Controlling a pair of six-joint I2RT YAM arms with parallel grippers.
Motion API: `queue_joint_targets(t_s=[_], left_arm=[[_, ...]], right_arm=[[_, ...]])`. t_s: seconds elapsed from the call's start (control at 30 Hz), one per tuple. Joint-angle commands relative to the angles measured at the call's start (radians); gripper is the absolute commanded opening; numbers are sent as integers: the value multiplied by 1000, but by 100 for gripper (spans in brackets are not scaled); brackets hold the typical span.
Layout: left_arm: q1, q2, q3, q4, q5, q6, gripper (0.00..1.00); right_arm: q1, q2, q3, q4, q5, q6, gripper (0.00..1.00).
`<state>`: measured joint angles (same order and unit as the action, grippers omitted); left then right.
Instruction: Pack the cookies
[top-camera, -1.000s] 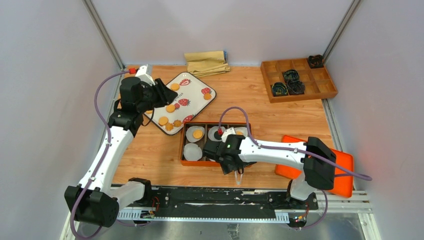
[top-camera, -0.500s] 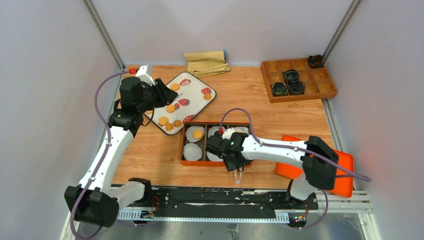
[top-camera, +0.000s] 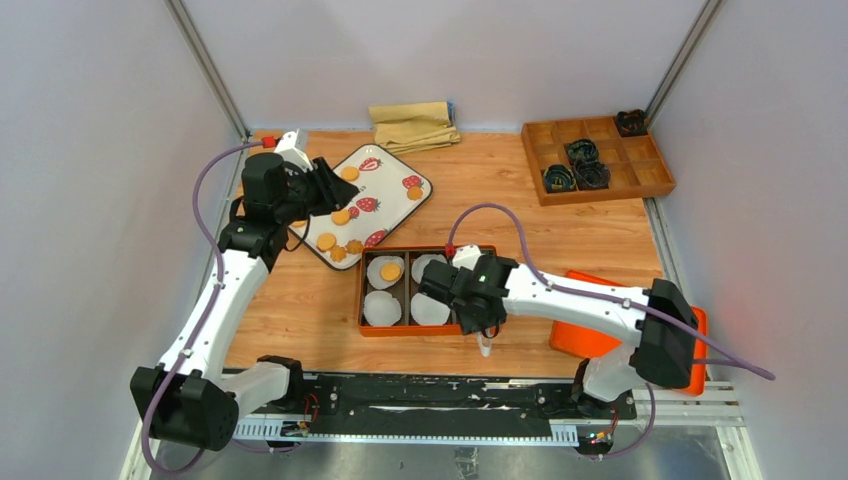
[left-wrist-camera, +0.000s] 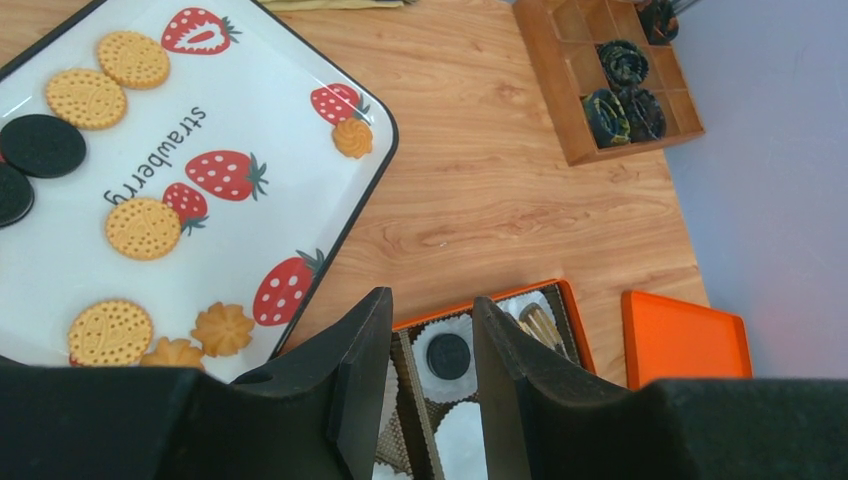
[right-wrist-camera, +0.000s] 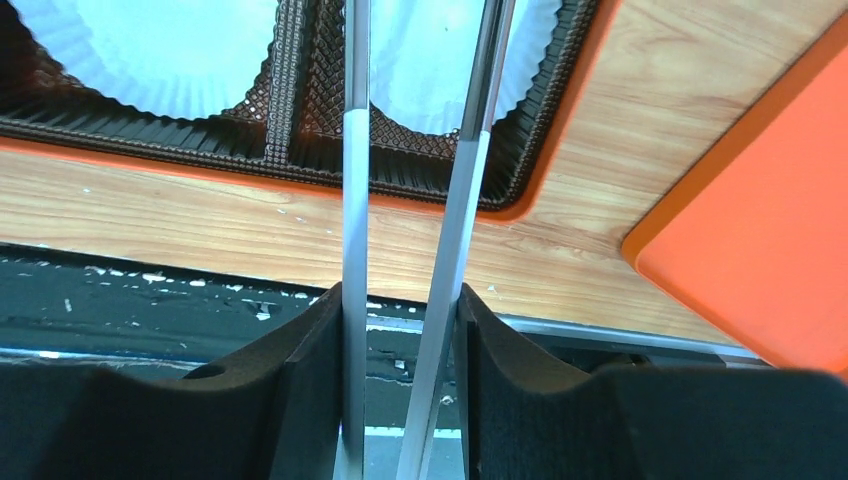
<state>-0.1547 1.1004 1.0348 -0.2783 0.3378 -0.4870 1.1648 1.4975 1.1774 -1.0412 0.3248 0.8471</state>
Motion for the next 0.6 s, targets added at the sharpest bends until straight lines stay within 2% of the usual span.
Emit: queue_joint_targets(t_s=[0.0,0.1,0.27,0.47,0.57], left_arm=[[-6,15,10,12,31,-5,41],[-6,18,9,16,35,-5,41],[-6,20,8,17,35,-4,41],[-6,20,7,19,35,0,41],[-6,19,11,18,34,1,41]], right_arm=[[10,-74,56,-122,94,54,6],[13,-100,61,-158,137,79,4],[13,-97,53,-186,173,93,8],[13,-72,57,-176,188,91,0],[13,-79,60,-152,197,77,0]])
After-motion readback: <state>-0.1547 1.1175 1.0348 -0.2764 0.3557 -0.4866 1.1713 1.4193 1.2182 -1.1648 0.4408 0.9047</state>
